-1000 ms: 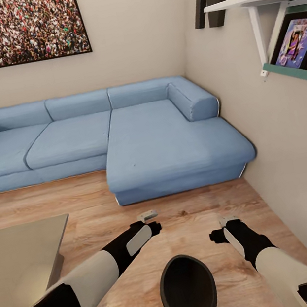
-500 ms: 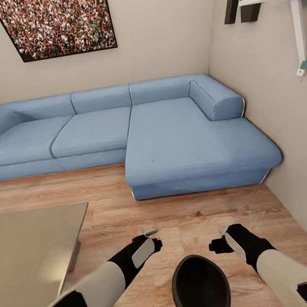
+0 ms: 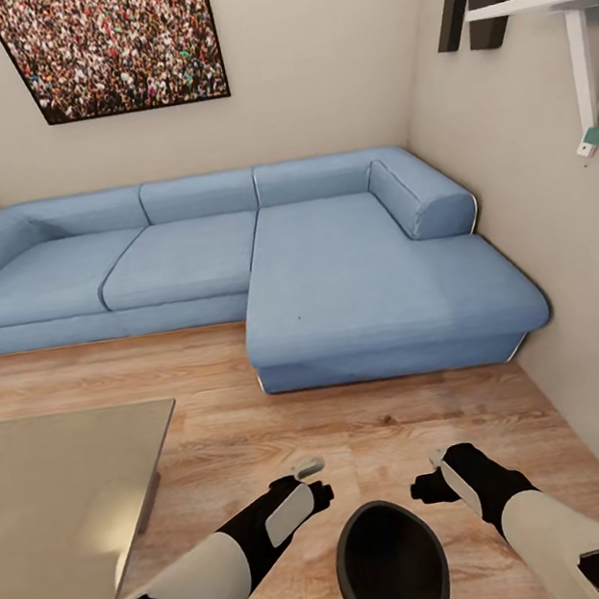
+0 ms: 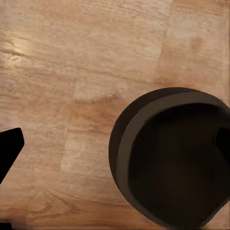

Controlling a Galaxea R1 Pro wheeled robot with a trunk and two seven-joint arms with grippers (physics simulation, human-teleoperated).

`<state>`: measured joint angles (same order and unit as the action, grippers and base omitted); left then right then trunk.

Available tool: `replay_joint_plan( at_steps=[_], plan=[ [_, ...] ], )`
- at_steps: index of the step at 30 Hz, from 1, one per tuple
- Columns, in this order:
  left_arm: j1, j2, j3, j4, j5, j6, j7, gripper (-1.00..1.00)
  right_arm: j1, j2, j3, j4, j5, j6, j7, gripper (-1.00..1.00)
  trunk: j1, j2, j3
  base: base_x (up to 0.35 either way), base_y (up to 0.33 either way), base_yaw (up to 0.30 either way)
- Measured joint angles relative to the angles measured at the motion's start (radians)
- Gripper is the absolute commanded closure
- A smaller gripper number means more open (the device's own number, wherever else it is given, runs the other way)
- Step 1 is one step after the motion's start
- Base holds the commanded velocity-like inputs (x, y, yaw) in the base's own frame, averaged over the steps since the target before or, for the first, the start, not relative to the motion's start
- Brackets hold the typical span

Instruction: Place each of the two pumpkins and all three candles from the living room inside a cabinet in the living room (use any cabinet), then make sure every cabinet is closed, and position the cauldron so it is next to a table in the living room.

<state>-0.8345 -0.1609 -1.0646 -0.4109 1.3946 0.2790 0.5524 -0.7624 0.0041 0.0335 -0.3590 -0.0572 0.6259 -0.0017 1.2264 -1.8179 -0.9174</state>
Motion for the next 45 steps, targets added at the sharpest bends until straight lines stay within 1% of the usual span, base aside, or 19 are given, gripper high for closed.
replay_joint_plan(
  at_steps=[2,5,7,8,9,11,13,14,17,19,23,26,30,36,45],
  plan=[
    [0.0,0.0,0.001,-0.01,0.004,0.0,0.0,-1.0,0.0,0.001,0.0,0.0,0.0,0.0,0.0,-1.0,-0.008,0.014,0.006,0.0,0.0,0.0],
    [0.003,0.002,0.0,-0.025,0.019,-0.005,0.0,-1.0,0.0,-0.002,-0.002,0.0,-0.003,0.0,0.0,-1.0,-0.008,0.014,0.006,0.0,0.0,0.0],
    [0.004,0.003,0.001,-0.03,0.022,-0.009,0.0,-1.0,0.0,-0.003,-0.002,0.0,-0.005,0.0,0.0,-1.0,-0.008,0.014,0.006,0.0,0.0,0.0],
    [0.005,0.004,0.001,-0.033,0.024,-0.013,0.0,-1.0,0.0,-0.003,-0.003,0.0,-0.006,0.0,0.0,-1.0,-0.004,0.008,0.003,0.0,0.0,0.0],
    [0.006,0.003,0.001,-0.037,0.027,-0.045,0.0,-1.0,0.0,-0.004,-0.003,0.0,-0.007,0.0,0.0,-1.0,0.0,0.001,0.0,0.0,0.0,0.0],
    [0.008,0.003,0.001,-0.032,0.034,-0.087,0.0,-1.0,0.0,-0.004,-0.003,0.0,-0.007,0.0,0.0,-1.0,0.007,-0.013,-0.006,0.0,0.0,0.0],
    [0.011,0.003,0.001,-0.026,0.059,-0.127,0.0,-1.0,0.0,-0.004,-0.004,0.0,-0.007,-0.001,0.0,-1.0,0.015,-0.027,-0.012,0.0,0.0,0.0],
    [0.013,0.002,0.001,-0.024,0.083,-0.143,0.0,-1.0,0.0,-0.004,-0.004,0.0,-0.007,-0.003,0.0,-1.0,0.019,-0.034,-0.016,0.0,0.0,0.0],
    [0.015,0.001,-0.001,-0.024,0.108,-0.153,0.0,-1.0,0.0,-0.003,-0.003,0.002,-0.009,-0.016,0.0,-1.0,0.03,-0.055,-0.025,0.0,0.0,0.0],
    [0.015,0.0,-0.001,-0.024,0.115,-0.154,0.0,-1.0,0.0,-0.002,-0.002,0.003,-0.009,-0.028,0.001,-1.0,0.038,-0.069,-0.031,0.0,0.0,0.0],
    [0.015,-0.001,-0.002,-0.025,0.119,-0.153,-0.005,-1.0,0.0,-0.001,-0.001,0.003,-0.01,-0.038,0.007,-1.0,0.053,-0.097,-0.044,0.0,0.0,0.0],
    [0.017,-0.002,-0.003,-0.023,0.12,-0.154,-0.024,-1.0,0.001,0.001,0.0,0.004,-0.01,-0.04,0.008,-1.0,0.065,-0.118,-0.053,0.0,0.0,0.0],
    [0.023,-0.002,-0.003,-0.01,0.122,-0.157,-0.031,-1.0,0.001,0.002,0.0,0.004,-0.007,-0.04,0.008,-1.0,0.08,-0.146,-0.066,0.0,0.0,0.0],
    [0.026,-0.007,-0.004,-0.021,0.123,-0.139,-0.032,-1.0,0.007,0.008,0.004,0.015,-0.005,-0.041,0.009,-1.0,0.103,-0.188,-0.084,0.0,0.0,0.0],
    [0.026,-0.008,-0.014,-0.023,0.121,-0.137,-0.031,-1.0,0.011,0.008,0.005,0.021,-0.004,-0.041,0.007,-1.0,0.138,-0.251,-0.112,0.0,0.0,-0.035]
  ],
)
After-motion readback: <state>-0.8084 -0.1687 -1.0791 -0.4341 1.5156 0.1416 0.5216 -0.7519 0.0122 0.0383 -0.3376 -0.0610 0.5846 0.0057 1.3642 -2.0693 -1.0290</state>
